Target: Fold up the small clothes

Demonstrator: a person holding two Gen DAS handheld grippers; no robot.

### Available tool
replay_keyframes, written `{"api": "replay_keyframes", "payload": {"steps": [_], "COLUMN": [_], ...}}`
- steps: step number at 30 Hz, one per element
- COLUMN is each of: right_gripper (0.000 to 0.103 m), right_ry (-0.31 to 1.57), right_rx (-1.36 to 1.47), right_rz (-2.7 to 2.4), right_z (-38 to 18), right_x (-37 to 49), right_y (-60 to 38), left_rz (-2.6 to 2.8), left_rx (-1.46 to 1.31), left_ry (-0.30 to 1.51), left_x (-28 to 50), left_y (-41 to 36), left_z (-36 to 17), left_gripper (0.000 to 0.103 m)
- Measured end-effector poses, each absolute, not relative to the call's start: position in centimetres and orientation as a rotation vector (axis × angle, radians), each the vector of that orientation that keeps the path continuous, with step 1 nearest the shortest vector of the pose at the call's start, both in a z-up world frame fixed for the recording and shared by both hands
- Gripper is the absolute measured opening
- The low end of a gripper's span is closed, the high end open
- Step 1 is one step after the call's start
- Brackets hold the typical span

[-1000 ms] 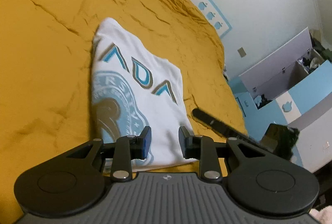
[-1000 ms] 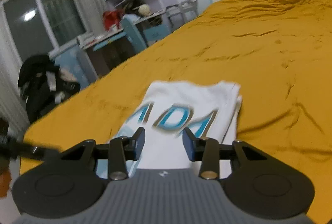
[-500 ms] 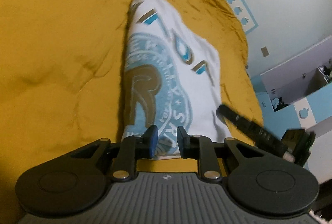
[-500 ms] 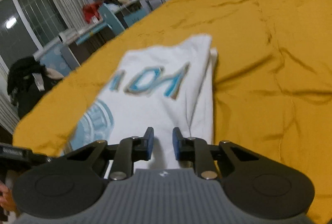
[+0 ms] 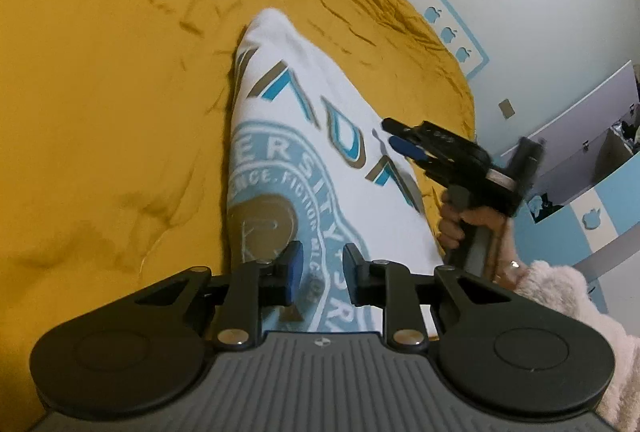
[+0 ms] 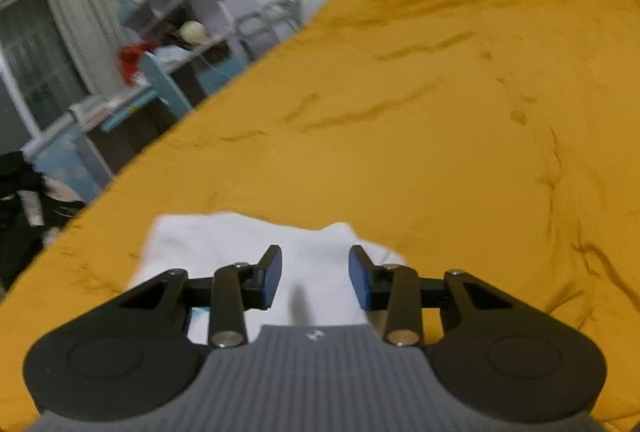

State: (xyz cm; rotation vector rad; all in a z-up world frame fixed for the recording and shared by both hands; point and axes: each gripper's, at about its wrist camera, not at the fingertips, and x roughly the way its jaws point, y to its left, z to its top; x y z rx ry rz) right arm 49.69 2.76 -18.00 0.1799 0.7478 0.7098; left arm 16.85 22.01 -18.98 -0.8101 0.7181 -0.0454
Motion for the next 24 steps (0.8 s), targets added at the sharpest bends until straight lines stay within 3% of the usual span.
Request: {"api": "replay_keyframes", "payload": {"steps": [7, 14, 16, 18, 24], "right_gripper": [0.034, 0.043, 0.043, 0.044, 0.044], "right_ry": [0.716, 0.625, 0.647, 0.671, 0.768], "right_rx": [0.213, 0.128, 0.081, 0.065, 0.084], "right_rz": [0.699, 0.955, 0.979, 0.974, 0.826], "right_z": [-17.2, -12.7, -12.9, -13.6, -17.7], "right_x": [48.7, 37.2, 34.6, 33.0, 32.2], "right_y": [1.8, -3.4, -4.0, -4.4, -5.1], "left_rz": [-0.055, -0.052, -0.042, -0.021, -0.006], "left_rx": [-0.836, -0.734, -0.697, -0.665, -0.662], "left_ry": [0.688, 0.663, 0.693, 0.734, 0.742], "left_x": [16.0, 13.6, 13.5, 13.8, 13.7], "left_y": [22.4, 20.4, 19.6, 19.0, 18.8], "left_z": [-18.9, -16.2, -16.4, -17.1, -18.4], "left_gripper": [0.029, 0.034, 0.034, 0.046, 0.046]}}
